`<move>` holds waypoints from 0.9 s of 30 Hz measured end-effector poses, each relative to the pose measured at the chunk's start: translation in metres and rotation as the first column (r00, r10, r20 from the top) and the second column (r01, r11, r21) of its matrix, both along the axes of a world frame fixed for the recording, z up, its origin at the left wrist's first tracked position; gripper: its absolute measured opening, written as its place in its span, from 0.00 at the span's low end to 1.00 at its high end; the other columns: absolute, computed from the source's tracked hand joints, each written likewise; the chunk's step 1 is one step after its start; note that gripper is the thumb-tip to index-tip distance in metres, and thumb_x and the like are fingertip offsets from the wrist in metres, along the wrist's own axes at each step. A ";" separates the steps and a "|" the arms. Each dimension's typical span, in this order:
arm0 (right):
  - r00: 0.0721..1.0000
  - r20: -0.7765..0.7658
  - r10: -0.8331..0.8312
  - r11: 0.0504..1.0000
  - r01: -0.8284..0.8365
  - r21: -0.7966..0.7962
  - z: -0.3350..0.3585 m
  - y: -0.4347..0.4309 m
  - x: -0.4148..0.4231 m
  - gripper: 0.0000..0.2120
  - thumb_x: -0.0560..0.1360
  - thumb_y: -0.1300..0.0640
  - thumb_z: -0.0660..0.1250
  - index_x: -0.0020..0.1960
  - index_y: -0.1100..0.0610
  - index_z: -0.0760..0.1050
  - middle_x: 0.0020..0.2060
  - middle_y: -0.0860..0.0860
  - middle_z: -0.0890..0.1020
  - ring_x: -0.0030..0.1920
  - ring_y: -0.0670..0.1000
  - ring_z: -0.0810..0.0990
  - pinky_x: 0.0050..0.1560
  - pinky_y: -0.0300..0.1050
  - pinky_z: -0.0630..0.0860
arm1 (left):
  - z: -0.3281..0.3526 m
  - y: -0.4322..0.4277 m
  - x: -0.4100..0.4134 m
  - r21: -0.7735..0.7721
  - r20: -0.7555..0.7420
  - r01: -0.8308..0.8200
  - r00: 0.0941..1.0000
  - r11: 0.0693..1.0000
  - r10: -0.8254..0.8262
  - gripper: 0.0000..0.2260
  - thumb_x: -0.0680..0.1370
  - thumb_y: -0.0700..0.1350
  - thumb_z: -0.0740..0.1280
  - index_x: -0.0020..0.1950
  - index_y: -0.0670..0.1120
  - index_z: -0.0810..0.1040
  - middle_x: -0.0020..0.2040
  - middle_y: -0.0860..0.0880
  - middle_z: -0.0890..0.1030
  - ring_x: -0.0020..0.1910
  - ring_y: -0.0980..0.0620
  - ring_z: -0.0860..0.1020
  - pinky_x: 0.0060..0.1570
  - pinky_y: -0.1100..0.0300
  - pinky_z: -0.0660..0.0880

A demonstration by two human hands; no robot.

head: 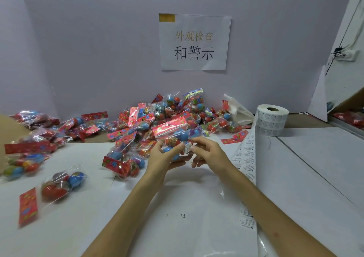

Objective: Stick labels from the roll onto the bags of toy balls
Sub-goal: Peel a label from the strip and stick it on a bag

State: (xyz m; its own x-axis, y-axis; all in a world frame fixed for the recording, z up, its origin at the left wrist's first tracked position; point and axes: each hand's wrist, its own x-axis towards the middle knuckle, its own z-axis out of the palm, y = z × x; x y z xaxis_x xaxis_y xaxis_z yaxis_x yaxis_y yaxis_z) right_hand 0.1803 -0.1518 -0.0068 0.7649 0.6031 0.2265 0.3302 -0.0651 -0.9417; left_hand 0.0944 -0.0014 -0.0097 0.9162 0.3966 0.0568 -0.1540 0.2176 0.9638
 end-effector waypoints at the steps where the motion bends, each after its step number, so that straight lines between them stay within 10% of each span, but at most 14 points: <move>1: 1.000 -0.015 0.007 1.000 -0.007 0.001 0.000 0.000 0.000 0.11 0.83 0.60 0.62 0.64 0.53 0.76 0.40 0.52 0.85 0.32 0.51 0.83 0.37 0.43 0.80 | 0.000 0.000 0.001 0.003 -0.002 -0.006 1.000 1.000 0.006 0.20 0.75 0.45 0.76 0.65 0.45 0.76 0.51 0.44 0.87 0.46 0.41 0.87 0.41 0.56 0.83; 27: 0.996 0.091 0.006 1.000 -0.003 -0.028 -0.004 -0.004 -0.001 0.17 0.75 0.51 0.76 0.62 0.51 0.76 0.42 0.49 0.86 0.34 0.50 0.84 0.37 0.38 0.76 | -0.002 -0.004 0.004 0.181 -0.014 -0.066 0.997 0.981 0.070 0.21 0.76 0.47 0.76 0.66 0.43 0.75 0.43 0.46 0.88 0.38 0.44 0.87 0.35 0.60 0.82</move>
State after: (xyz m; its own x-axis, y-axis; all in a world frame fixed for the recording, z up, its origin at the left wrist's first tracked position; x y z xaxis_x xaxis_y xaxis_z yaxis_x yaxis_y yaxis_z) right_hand 0.1796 -0.1555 -0.0104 0.7390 0.6134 0.2785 0.4150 -0.0889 -0.9054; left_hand 0.0981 -0.0056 -0.0113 0.8892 0.4428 0.1149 -0.1424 0.0293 0.9894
